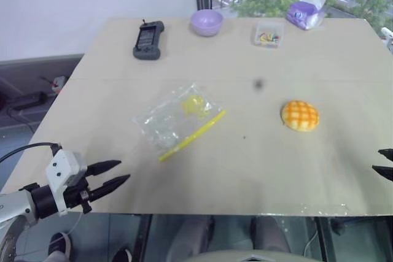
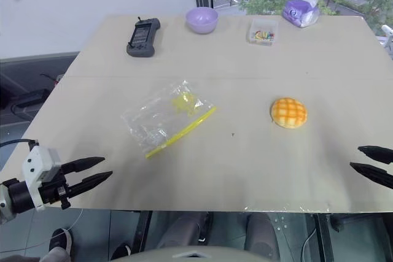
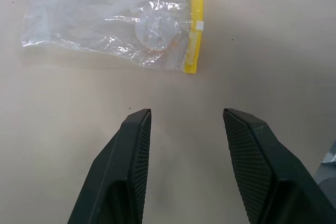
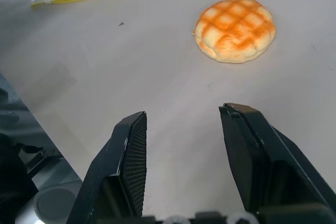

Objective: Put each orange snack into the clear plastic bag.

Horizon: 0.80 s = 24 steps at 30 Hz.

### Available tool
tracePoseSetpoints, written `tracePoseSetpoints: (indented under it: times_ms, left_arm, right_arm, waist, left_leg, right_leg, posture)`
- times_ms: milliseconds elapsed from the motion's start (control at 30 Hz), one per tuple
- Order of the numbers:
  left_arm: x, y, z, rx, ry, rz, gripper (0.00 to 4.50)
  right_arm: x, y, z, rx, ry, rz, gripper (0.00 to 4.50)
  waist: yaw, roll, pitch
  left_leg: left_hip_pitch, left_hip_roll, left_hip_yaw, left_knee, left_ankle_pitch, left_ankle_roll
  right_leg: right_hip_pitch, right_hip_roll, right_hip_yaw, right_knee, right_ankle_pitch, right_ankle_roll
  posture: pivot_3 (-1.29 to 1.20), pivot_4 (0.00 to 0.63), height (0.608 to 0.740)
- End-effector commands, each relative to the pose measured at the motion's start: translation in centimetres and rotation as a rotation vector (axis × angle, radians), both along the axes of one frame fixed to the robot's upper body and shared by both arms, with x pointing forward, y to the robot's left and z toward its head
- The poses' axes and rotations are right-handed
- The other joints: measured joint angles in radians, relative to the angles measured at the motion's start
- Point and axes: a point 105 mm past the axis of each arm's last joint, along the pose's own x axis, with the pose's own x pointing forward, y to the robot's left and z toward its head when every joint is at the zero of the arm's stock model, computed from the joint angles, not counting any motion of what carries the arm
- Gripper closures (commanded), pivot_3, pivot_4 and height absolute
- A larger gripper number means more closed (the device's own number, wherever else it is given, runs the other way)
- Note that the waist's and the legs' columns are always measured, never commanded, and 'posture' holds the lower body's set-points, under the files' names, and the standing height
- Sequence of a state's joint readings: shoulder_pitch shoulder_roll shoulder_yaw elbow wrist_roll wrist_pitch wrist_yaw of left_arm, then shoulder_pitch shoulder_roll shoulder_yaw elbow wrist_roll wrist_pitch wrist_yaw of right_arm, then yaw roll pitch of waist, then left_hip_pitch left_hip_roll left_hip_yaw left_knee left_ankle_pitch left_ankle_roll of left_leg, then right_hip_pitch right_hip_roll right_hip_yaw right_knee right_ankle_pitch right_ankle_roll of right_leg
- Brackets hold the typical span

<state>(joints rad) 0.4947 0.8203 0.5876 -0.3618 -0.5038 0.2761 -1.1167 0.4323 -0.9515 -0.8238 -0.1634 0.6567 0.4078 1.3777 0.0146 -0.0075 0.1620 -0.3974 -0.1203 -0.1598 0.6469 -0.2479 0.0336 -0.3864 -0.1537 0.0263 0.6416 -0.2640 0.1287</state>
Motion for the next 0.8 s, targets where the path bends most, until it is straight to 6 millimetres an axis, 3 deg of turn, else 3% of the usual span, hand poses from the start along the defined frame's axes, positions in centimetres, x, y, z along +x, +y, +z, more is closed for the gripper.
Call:
tracePoseSetpoints:
  times_ms: [33,800]
  left_arm:
    - [-0.07,0.16,1.06,0.012,-0.044,-0.001,2.20]
    - [0.33,0.00,0.69,0.014,-0.035,-0.004,2.20]
  right_arm:
    - [0.03,-0.16,1.04,-0.028,-0.042,0.012,2.12]
    - [0.42,0.64,1.28,-0.028,-0.069,0.045,2.12]
  waist:
    - [0.000,0.000,0.000]
    - [0.000,0.000,0.000]
  left_leg:
    - [0.000,0.000,0.000,0.000,0.000,0.000]
    - [0.000,0.000,0.000,0.000,-0.001,-0.002]
  right_leg:
    - [0.000,0.000,0.000,0.000,0.000,0.000]
    - [0.000,0.000,0.000,0.000,0.000,0.000]
  posture:
    - [0.00,0.150,0.740]
    - [0.00,0.150,0.740]
